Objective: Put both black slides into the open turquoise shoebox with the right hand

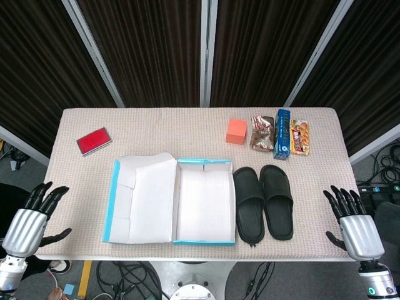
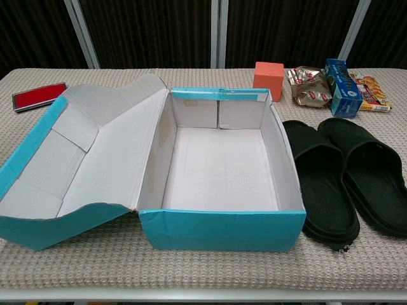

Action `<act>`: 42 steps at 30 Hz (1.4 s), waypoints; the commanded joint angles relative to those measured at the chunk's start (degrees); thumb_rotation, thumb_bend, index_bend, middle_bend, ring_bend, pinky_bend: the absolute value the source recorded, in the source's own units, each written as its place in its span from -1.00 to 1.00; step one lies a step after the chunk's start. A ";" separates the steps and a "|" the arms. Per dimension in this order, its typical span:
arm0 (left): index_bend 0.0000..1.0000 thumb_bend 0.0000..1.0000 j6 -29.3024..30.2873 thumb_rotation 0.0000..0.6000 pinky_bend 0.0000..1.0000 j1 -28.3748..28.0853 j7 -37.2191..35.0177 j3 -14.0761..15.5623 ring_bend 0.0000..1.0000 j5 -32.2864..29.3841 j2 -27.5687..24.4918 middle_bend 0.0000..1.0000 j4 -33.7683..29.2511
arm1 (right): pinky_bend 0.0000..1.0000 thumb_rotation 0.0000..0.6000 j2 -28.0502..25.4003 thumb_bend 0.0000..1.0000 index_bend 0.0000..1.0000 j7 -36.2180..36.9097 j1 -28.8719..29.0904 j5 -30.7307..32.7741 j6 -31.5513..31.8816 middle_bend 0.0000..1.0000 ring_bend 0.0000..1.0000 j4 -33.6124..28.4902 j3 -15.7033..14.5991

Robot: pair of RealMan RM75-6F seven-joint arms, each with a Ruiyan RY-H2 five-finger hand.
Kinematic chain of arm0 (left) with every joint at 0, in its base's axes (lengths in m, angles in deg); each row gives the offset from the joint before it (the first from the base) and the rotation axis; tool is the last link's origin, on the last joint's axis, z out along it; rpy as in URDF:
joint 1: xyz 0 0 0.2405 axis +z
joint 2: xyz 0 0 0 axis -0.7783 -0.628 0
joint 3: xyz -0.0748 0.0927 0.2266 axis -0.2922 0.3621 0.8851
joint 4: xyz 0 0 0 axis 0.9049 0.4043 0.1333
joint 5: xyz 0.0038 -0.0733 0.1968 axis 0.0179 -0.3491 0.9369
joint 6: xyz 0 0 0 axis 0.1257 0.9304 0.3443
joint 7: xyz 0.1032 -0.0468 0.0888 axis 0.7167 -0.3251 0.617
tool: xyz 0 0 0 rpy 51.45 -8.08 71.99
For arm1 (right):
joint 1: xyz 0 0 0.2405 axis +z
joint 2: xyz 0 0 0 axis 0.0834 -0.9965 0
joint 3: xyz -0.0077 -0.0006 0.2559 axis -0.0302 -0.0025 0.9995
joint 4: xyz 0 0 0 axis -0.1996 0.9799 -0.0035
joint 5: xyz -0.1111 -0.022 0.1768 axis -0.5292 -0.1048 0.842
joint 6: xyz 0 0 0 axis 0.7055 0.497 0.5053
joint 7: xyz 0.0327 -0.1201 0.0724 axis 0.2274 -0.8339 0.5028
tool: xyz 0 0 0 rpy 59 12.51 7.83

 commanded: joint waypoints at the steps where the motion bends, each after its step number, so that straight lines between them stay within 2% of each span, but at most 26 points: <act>1: -0.78 -1.00 0.09 1.00 -0.86 0.07 -0.12 0.06 -0.98 0.05 0.01 -0.71 0.10 | -1.00 1.00 -0.05 -0.95 -1.00 -0.03 -0.02 -0.05 0.05 -1.00 -1.00 -0.08 -0.02; 8: -0.78 -1.00 0.01 1.00 -0.86 -0.10 -0.10 0.10 -0.98 0.41 -0.37 -0.71 -0.29 | -1.00 1.00 -0.84 -0.94 -1.00 -0.31 0.31 0.12 -0.88 -1.00 -1.00 -1.03 -0.16; 14: -0.78 -1.00 -0.50 1.00 -0.86 -0.50 -0.05 0.05 -0.98 0.55 -1.48 -0.71 -1.53 | -1.00 1.00 -2.49 -0.94 -1.00 -1.23 1.08 1.47 -2.53 -1.00 -1.00 -4.37 0.29; 24: -0.78 -1.00 -0.67 1.00 -0.86 -0.40 -0.57 0.08 -0.97 0.04 -1.45 -0.71 -1.36 | -1.00 1.00 -8.31 -0.94 -1.00 -5.25 7.90 8.32 -13.95 -1.00 -1.00 -12.17 3.29; 32: -0.78 -1.00 -1.15 1.00 -0.86 -0.40 -0.43 0.56 -0.97 0.40 -1.40 -0.71 -1.38 | -0.95 1.00 -10.01 -0.91 -1.00 -11.71 18.41 21.55 -28.66 -0.95 -1.00 -18.06 7.77; 37: -0.78 -1.00 -2.76 1.00 -0.85 -0.69 -0.59 1.30 -0.97 0.29 -1.62 -0.71 -1.58 | -0.87 1.00 -9.31 -0.90 -1.00 -15.85 28.71 37.26 -40.40 -0.91 -1.00 -17.62 10.14; 42: -0.78 -1.00 -4.20 1.00 -0.85 -0.61 -0.61 1.65 -0.98 -1.07 -1.85 -0.71 -1.51 | -0.94 1.00 -5.33 -0.90 -1.00 -19.88 38.33 51.79 -45.15 -0.91 -1.00 -13.86 9.52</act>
